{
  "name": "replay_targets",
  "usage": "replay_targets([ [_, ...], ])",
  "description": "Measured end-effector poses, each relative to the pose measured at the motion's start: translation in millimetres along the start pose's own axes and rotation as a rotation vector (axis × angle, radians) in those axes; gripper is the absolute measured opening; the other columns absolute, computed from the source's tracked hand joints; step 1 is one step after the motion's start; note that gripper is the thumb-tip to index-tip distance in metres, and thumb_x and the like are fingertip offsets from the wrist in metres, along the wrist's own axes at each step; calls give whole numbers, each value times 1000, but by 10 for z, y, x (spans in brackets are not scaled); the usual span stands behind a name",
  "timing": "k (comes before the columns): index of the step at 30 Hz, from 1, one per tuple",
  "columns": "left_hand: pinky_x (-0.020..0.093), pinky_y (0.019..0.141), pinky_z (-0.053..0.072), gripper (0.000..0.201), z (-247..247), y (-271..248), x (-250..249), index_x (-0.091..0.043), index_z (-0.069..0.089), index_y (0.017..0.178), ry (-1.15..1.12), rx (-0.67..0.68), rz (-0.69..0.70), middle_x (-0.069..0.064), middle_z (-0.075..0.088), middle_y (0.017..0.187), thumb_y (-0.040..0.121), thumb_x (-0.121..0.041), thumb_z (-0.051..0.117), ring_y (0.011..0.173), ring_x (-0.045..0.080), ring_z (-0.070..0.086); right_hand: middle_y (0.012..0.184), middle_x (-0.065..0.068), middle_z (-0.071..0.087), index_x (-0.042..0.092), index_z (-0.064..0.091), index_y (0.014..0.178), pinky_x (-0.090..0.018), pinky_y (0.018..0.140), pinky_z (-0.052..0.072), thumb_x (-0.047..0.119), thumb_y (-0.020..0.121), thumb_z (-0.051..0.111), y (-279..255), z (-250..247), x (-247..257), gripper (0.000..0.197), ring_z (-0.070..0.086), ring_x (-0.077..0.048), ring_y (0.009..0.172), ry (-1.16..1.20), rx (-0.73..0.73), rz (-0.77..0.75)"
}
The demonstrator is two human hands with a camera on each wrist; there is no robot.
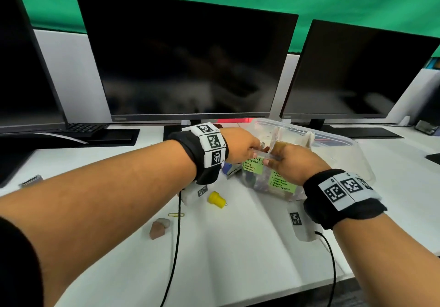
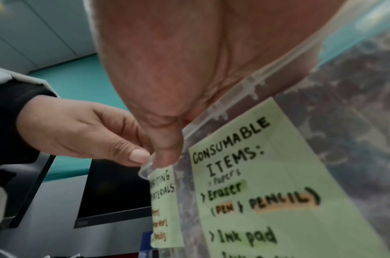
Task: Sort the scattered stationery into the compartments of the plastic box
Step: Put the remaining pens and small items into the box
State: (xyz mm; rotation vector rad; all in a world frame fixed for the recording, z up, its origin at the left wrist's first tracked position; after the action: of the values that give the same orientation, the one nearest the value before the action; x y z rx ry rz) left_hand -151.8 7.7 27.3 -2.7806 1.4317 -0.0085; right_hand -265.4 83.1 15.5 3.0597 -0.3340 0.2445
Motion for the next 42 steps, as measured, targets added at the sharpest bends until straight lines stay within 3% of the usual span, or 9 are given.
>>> replay_targets([
  [7,24,89,41,32,-88,-540,685,-23,58,126,-10,-70,-212,-2,60,125,95,-23,49,113,19,57,107,-12,66,15,64,104,-38,87,50,57,94,37,102,101,181,51,60,-30,100,-64,-23,29],
  [12,24,85,40,30,152,-1199,1360,-20,62,122,-4,112,-527,1,62,122,93,-24,55,109,21,57,115,-15,64,19,62,112,-37,82,43,61,93,34,129,114,196,54,58,-32,106,-88,-56,88],
  [17,22,61,42,31,449,-1698,1772,-7,70,110,-100,304,-734,2,64,89,90,-29,60,81,16,56,122,-19,61,13,61,113,-43,95,45,63,91,32,161,139,264,62,56,-35,112,-80,-49,118],
  [24,23,60,40,40,700,-1470,1559,-13,58,70,25,391,-723,0,55,65,76,-50,70,73,18,52,116,-18,62,13,63,104,-42,93,45,61,93,29,233,159,323,60,57,-34,107,-116,-41,136],
  [27,23,51,36,44,719,-1415,1468,-13,54,84,111,393,-704,0,51,68,73,-51,73,77,18,51,111,-17,63,14,62,103,-42,89,46,62,93,28,247,180,312,60,59,-33,103,-148,-60,140],
  [31,25,66,42,39,766,-1394,1399,-14,57,87,137,430,-663,1,54,70,73,-45,75,76,18,52,92,-13,60,13,61,95,-41,85,48,63,92,27,289,198,297,60,57,-30,87,-152,-73,145],
  [34,25,63,43,34,797,-1328,1365,-13,61,85,77,449,-638,-2,53,62,72,-40,76,68,18,53,84,-10,58,14,62,94,-40,80,48,65,90,27,312,211,299,62,57,-29,83,-158,-86,148],
  [37,26,64,44,30,812,-1208,1250,-15,55,82,99,404,-581,1,57,77,72,-35,76,72,19,55,85,-11,60,15,63,97,-40,79,49,65,90,27,303,214,300,62,60,-31,87,-179,-106,143],
  [42,29,72,48,37,821,-1000,1062,-11,62,109,119,338,-468,4,56,91,77,-25,71,88,22,59,85,-9,58,13,62,99,-39,80,49,64,91,27,304,211,299,63,58,-29,85,-171,-99,137],
])
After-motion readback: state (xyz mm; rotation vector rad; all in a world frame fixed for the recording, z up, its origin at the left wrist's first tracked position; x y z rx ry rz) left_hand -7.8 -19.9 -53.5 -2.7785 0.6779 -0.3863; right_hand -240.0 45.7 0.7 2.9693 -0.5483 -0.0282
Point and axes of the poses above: each hand's wrist, its own y-axis towards the middle knuckle, its own z-axis out of the palm, x = y × z, the point moved 3 cm from there along y, towards the middle knuckle
